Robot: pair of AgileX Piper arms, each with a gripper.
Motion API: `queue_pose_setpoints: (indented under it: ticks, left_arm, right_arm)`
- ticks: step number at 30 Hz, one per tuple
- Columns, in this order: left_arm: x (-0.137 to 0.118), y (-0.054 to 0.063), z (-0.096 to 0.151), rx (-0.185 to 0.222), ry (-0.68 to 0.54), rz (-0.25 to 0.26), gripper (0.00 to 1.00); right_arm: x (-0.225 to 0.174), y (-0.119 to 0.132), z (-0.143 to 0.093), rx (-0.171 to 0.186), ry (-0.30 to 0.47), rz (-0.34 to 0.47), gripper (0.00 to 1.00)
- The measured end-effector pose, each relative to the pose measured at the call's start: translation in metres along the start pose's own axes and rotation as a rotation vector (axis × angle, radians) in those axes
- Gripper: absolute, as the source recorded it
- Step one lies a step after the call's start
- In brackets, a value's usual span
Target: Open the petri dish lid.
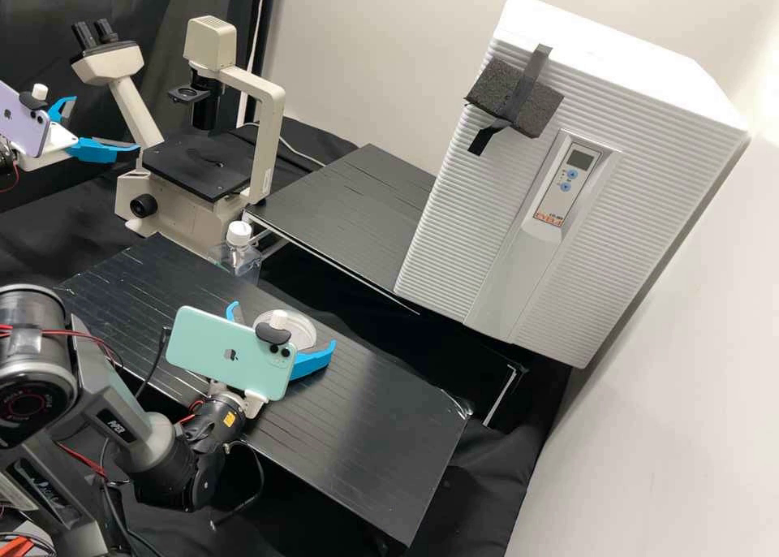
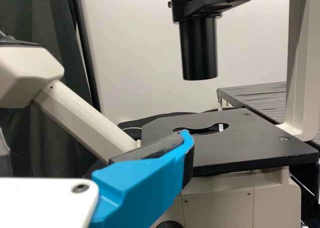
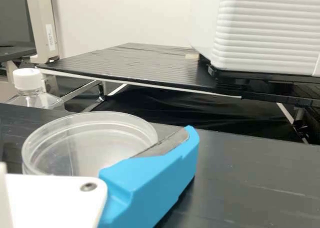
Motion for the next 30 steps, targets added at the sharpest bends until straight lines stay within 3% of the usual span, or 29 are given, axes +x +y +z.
queue_pose_setpoints:
  ticks: [7,17,18,30]
  left_arm:
    - [0.0000,0.0000,0.0000,0.000,0.000,0.000,1.00]
    - [0.0000,0.0000,0.0000,0.000,0.000,0.000,1.00]
    - [0.0000,0.0000,0.0000,0.000,0.000,0.000,1.00]
    - [0.0000,0.0000,0.0000,0.000,0.000,0.000,1.00]
  right_arm:
    - [-0.0026,0.0026,0.0006,0.030,-0.003,0.013,1.00]
    - [-0.0035,0.0039,-0.0020,0.023,0.005,0.022,1.00]
    - [-0.0037,0.0042,-0.0025,0.020,0.007,0.024,0.00]
    - [-0.0041,0.0044,-0.0031,0.014,0.005,0.025,0.00]
